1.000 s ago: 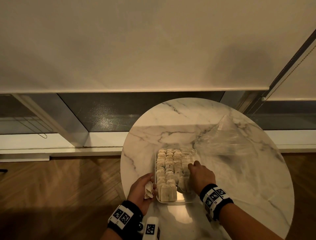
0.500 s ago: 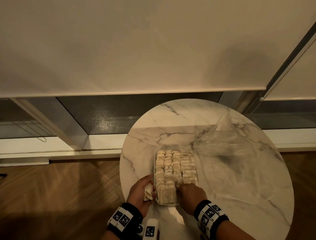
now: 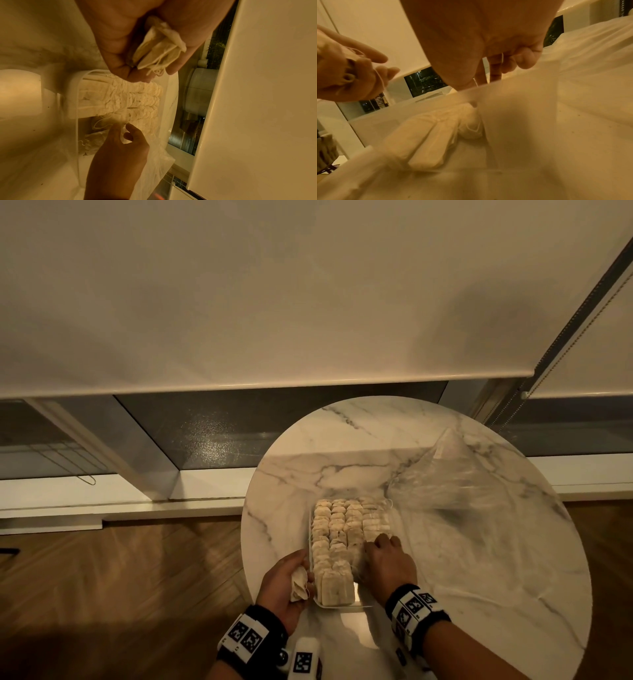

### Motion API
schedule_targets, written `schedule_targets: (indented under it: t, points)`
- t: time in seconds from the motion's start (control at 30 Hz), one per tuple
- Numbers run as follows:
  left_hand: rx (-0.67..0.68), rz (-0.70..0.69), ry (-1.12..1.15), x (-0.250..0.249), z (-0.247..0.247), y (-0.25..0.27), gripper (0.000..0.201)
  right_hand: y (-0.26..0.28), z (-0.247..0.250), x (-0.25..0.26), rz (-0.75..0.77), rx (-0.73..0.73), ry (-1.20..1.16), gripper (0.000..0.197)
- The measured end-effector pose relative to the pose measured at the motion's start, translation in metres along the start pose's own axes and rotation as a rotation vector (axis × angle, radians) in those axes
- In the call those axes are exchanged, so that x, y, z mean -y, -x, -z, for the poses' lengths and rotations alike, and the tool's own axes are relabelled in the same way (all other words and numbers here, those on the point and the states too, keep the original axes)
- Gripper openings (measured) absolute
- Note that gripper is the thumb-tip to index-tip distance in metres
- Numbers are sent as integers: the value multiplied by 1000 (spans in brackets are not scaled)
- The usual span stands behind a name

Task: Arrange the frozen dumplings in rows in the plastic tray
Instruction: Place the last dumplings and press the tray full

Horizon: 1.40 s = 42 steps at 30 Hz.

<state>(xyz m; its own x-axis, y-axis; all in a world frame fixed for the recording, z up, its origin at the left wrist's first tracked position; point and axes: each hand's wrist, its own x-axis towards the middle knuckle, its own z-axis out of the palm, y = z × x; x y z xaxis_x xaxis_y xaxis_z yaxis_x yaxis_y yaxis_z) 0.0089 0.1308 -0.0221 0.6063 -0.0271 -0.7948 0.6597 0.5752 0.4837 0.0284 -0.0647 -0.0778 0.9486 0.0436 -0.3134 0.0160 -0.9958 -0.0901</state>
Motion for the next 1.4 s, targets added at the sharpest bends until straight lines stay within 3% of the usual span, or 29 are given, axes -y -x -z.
schedule_targets:
  t: [0.2, 0.5, 0.77, 1.1, 1.27, 1.33, 1.4]
  points:
    - [-46, -2, -13, 1, 6, -3, 13, -19, 4, 2, 39, 54, 25, 43]
    - [-87, 0, 20, 0, 17, -9, 16, -17, 32, -20, 42, -33, 39, 32]
    - [-81, 66, 54, 1, 22, -16, 19, -6, 42, -38, 48, 163, 117, 41]
    - [-55, 59, 40, -3, 15, -12, 20, -10, 32, -32, 13, 108, 171, 25]
    - [113, 64, 128, -6, -1, 5, 22, 0, 34, -28, 4, 32, 52, 29]
    - [153, 53, 198, -6, -3, 7, 31, 8, 44, -18, 21, -64, -124, 32]
    - [181, 79, 255, -5, -4, 5, 33, 19, 58, -4, 131, -133, -360, 33]
